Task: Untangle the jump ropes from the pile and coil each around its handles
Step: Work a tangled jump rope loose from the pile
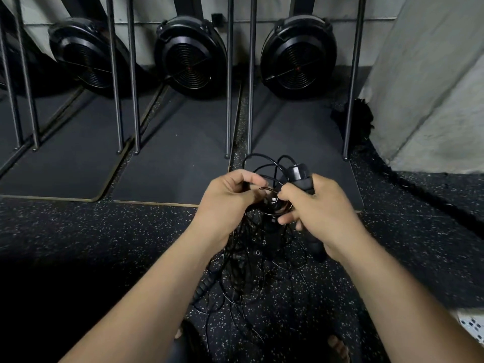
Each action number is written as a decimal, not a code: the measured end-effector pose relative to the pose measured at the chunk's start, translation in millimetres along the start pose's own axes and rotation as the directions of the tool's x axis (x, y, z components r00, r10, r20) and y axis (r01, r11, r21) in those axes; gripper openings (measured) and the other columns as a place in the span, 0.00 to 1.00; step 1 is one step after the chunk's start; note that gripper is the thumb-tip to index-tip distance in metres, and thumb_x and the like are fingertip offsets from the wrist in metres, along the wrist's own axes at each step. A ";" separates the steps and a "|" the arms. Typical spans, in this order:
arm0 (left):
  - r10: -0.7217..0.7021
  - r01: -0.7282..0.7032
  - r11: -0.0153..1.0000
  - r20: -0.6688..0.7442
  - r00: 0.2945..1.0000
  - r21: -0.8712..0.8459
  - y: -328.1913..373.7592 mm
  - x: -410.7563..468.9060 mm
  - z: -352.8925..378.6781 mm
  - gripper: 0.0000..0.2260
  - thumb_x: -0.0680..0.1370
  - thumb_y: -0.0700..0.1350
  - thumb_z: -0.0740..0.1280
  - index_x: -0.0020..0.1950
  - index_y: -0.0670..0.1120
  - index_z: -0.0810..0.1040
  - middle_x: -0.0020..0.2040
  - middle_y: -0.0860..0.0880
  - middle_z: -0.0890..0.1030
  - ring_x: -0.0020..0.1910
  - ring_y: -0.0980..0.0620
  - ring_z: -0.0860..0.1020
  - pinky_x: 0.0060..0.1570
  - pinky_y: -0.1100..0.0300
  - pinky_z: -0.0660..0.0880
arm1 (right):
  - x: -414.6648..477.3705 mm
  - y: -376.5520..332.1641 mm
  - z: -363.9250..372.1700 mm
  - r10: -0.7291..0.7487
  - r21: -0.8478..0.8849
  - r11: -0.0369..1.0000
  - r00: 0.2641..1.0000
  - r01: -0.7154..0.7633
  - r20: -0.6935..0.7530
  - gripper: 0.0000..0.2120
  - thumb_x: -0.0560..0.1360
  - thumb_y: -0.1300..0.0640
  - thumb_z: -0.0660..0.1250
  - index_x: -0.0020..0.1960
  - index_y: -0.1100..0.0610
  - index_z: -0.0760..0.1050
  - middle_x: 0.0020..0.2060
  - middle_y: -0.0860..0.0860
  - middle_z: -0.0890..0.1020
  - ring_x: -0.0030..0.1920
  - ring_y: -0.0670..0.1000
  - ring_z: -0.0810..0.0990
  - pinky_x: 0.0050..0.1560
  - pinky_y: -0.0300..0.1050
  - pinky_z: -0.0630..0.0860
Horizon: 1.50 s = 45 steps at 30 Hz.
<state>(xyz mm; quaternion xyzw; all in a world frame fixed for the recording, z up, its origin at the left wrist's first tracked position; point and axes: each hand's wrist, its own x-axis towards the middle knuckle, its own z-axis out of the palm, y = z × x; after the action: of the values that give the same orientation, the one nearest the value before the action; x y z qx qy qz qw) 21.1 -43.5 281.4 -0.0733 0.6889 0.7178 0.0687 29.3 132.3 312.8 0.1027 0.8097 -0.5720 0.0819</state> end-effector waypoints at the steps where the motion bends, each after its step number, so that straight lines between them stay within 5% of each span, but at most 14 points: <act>1: 0.012 -0.012 1.000 0.018 1.000 0.013 0.8 0.2 0.0 0.08 0.78 0.30 0.73 0.52 0.43 0.84 0.47 0.45 0.87 0.47 0.50 0.85 0.57 0.55 0.80 | 0.4 -0.4 0.0 -0.004 0.008 1.000 1.000 0.004 -0.007 0.06 0.75 0.53 0.72 0.47 0.55 0.81 0.42 0.52 0.88 0.35 0.53 0.89 0.38 0.51 0.75; 5: 0.045 -0.047 0.998 0.037 0.998 0.047 2.5 1.2 -3.1 0.09 0.77 0.32 0.75 0.51 0.44 0.83 0.49 0.43 0.86 0.48 0.48 0.83 0.62 0.48 0.80 | 4.1 -3.6 0.5 -0.018 0.006 1.000 1.000 0.018 0.002 0.10 0.70 0.51 0.71 0.46 0.56 0.82 0.40 0.56 0.87 0.32 0.52 0.86 0.35 0.50 0.74; 11: 0.194 -0.201 0.847 0.066 0.979 0.492 -0.4 -4.4 -6.2 0.15 0.79 0.38 0.71 0.57 0.57 0.78 0.49 0.55 0.86 0.45 0.47 0.83 0.51 0.49 0.81 | 6.1 -2.9 6.5 -0.064 -0.134 0.989 0.998 0.067 0.027 0.09 0.70 0.50 0.72 0.43 0.57 0.80 0.29 0.50 0.84 0.26 0.47 0.81 0.35 0.47 0.73; 18: 0.093 -0.132 0.898 0.112 0.989 0.420 2.6 -4.8 -8.7 0.17 0.80 0.37 0.70 0.58 0.59 0.77 0.48 0.45 0.87 0.41 0.34 0.83 0.49 0.33 0.81 | 4.4 -6.1 -4.1 -0.101 -0.245 0.961 0.988 0.126 0.113 0.06 0.72 0.53 0.71 0.44 0.55 0.81 0.31 0.52 0.84 0.28 0.45 0.77 0.36 0.44 0.71; 21: 0.002 -0.031 0.966 0.112 0.994 0.258 4.3 -4.4 -13.5 0.14 0.82 0.38 0.72 0.61 0.55 0.77 0.48 0.41 0.88 0.40 0.37 0.84 0.49 0.41 0.84 | 7.9 -7.4 -9.4 -0.106 -0.247 0.960 0.989 0.128 0.101 0.02 0.73 0.55 0.71 0.43 0.53 0.81 0.28 0.46 0.83 0.25 0.43 0.78 0.34 0.41 0.70; 24: -0.063 0.043 0.989 0.141 0.988 0.138 4.3 -4.4 -17.6 0.12 0.83 0.37 0.71 0.64 0.49 0.77 0.48 0.44 0.87 0.45 0.49 0.85 0.52 0.53 0.82 | 10.6 -4.5 -8.3 -0.101 -0.146 0.983 0.990 0.115 0.099 0.02 0.71 0.57 0.71 0.44 0.54 0.80 0.33 0.54 0.86 0.28 0.49 0.80 0.36 0.48 0.71; 27: -0.100 0.092 0.995 0.216 0.971 0.049 4.3 -7.4 -14.6 0.09 0.85 0.39 0.68 0.65 0.48 0.78 0.52 0.41 0.87 0.49 0.47 0.83 0.59 0.48 0.80 | 12.7 -1.2 -7.7 -0.090 -0.039 0.995 0.994 0.093 0.059 0.02 0.71 0.60 0.72 0.42 0.58 0.79 0.34 0.61 0.84 0.29 0.51 0.76 0.35 0.49 0.70; 29: -0.075 0.049 0.985 0.152 0.986 0.168 5.7 -7.3 -12.6 0.07 0.86 0.43 0.67 0.61 0.54 0.80 0.53 0.42 0.87 0.46 0.50 0.83 0.59 0.47 0.80 | 12.5 -0.5 -6.2 -0.100 -0.009 0.995 0.994 0.100 0.032 0.04 0.71 0.61 0.72 0.42 0.60 0.78 0.29 0.56 0.80 0.29 0.51 0.75 0.35 0.50 0.70; 33: 0.236 -0.135 0.743 -0.069 0.969 0.655 13.8 -7.8 -16.0 0.04 0.83 0.54 0.69 0.57 0.61 0.79 0.40 0.55 0.83 0.33 0.63 0.77 0.37 0.66 0.71 | 12.0 2.9 -0.6 -0.116 -0.073 0.991 0.993 0.115 -0.002 0.06 0.71 0.56 0.72 0.42 0.58 0.79 0.27 0.52 0.82 0.28 0.49 0.75 0.35 0.49 0.73; 37: 0.442 -0.369 0.644 0.068 0.894 0.670 15.9 -15.4 -18.3 0.05 0.80 0.52 0.72 0.55 0.56 0.82 0.49 0.59 0.83 0.53 0.58 0.81 0.56 0.59 0.77 | 11.0 2.4 0.7 -0.163 -0.176 0.972 0.986 0.157 -0.022 0.04 0.70 0.53 0.73 0.41 0.52 0.79 0.28 0.47 0.82 0.31 0.48 0.78 0.37 0.47 0.74; 40: 0.417 -0.430 0.553 0.209 0.885 0.714 9.2 -15.7 -16.5 0.14 0.75 0.57 0.76 0.58 0.57 0.80 0.51 0.60 0.81 0.54 0.58 0.81 0.54 0.56 0.78 | 8.6 0.4 3.0 -0.176 -0.172 0.970 0.984 0.175 0.005 0.06 0.71 0.56 0.72 0.38 0.47 0.79 0.27 0.44 0.82 0.29 0.43 0.77 0.37 0.44 0.70; 45: 0.398 -0.355 0.528 0.145 0.906 0.771 1.0 -5.4 -8.1 0.18 0.73 0.61 0.79 0.56 0.55 0.79 0.47 0.58 0.83 0.47 0.56 0.81 0.46 0.52 0.79 | 6.6 -0.6 3.9 -0.170 -0.199 0.965 0.985 0.172 0.029 0.06 0.72 0.57 0.71 0.39 0.46 0.79 0.29 0.43 0.83 0.28 0.42 0.76 0.36 0.43 0.69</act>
<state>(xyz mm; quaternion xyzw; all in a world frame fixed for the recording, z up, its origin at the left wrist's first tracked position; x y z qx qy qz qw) 26.3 -51.7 283.1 0.0966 0.9319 0.3404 -0.0796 22.9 128.9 310.4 0.0204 0.8685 -0.4931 0.0469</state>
